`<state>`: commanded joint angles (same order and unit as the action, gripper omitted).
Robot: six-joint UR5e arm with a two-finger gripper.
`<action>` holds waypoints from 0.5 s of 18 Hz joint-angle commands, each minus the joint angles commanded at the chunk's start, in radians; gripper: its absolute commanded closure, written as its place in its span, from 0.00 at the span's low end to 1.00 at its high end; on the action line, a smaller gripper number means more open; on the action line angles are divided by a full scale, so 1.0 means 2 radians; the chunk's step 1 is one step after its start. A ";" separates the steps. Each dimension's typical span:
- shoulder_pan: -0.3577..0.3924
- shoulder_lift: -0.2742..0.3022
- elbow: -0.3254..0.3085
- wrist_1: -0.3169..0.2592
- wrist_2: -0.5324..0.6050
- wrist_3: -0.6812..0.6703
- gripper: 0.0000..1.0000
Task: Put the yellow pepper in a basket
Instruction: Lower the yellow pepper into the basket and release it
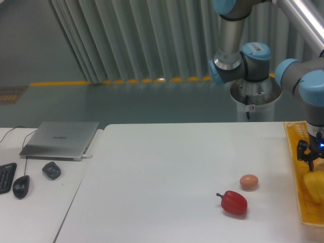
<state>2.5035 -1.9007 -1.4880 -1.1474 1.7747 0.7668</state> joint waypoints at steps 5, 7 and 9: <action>-0.016 0.033 -0.002 -0.059 0.008 0.054 0.00; -0.028 0.045 -0.002 -0.084 0.008 0.084 0.00; -0.044 0.054 -0.002 -0.100 0.007 0.102 0.00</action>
<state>2.4162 -1.7918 -1.4910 -1.3467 1.7886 0.9709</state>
